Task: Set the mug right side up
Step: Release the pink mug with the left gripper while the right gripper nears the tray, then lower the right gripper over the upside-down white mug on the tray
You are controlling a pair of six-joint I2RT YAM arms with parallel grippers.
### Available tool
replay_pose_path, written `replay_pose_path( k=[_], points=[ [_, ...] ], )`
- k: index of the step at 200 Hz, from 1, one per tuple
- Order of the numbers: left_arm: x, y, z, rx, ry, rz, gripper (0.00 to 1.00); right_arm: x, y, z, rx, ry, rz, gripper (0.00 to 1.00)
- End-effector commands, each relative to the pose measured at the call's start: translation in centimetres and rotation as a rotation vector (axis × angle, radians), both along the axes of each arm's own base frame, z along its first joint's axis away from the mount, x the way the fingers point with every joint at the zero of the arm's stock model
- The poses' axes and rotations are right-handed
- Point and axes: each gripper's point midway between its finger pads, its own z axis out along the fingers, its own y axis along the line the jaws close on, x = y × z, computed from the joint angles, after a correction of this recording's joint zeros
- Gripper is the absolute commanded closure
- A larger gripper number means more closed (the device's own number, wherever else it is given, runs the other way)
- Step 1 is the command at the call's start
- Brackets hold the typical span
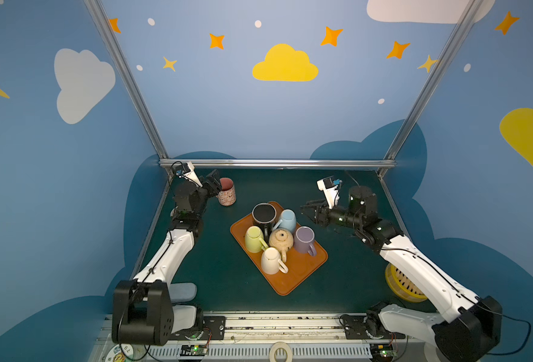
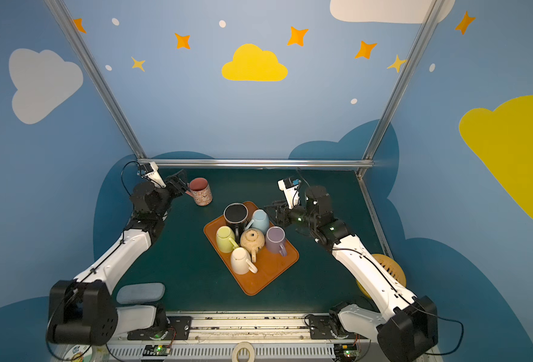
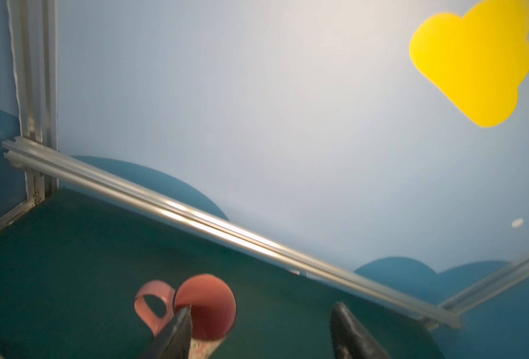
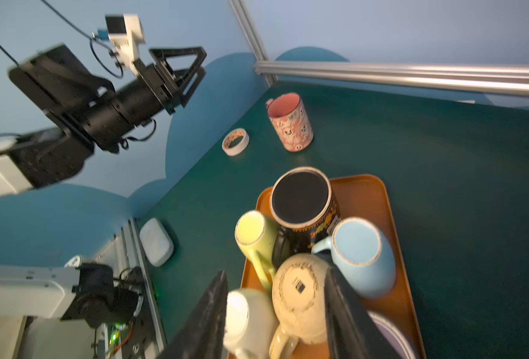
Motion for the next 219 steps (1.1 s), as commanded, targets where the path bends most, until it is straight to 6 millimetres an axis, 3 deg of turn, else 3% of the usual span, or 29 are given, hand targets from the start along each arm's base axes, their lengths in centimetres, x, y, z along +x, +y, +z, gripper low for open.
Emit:
replay_pose_path(
  k=[1, 14, 44, 67, 92, 117, 151, 194, 219],
  points=[
    [-3.6, -1.9, -4.3, 0.016, 0.24, -0.057, 0.19, -3.6, -0.5, -4.2, -0.159, 0.083, 0.038, 0.56],
    [-5.3, -2.6, -4.1, 0.024, 0.263, -0.064, 0.0, -5.3, -0.3, -5.6, -0.22, 0.105, 0.068, 0.6],
    [-9.2, -3.1, -3.9, -0.017, 0.322, -0.06, 0.0, -8.5, 0.0, -9.4, -0.378, 0.161, 0.106, 0.65],
    [-12.4, -2.5, -4.8, -0.063, 0.378, -0.038, 0.0, -10.4, 0.2, -11.9, -0.471, 0.186, 0.143, 0.65],
    [-15.3, -2.6, -5.7, -0.1, 0.444, -0.054, 0.0, -11.5, 0.8, -14.5, -0.585, 0.184, 0.166, 0.65],
    [-17.4, -2.9, -6.1, -0.103, 0.453, -0.096, 0.0, -11.9, 2.2, -16.3, -0.628, 0.18, 0.2, 0.7],
    [-19.5, -2.6, -5.9, -0.098, 0.408, -0.11, 0.0, -11.4, 3.8, -17.8, -0.672, 0.18, 0.231, 0.69],
    [-20.7, -3.0, -7.3, -0.099, 0.43, -0.144, 0.0, -10.4, 5.7, -19.0, -0.722, 0.186, 0.262, 0.68],
    [-21.2, -3.0, -6.9, -0.105, 0.407, -0.154, 0.0, -9.8, 6.5, -19.5, -0.743, 0.184, 0.271, 0.68]
  ],
)
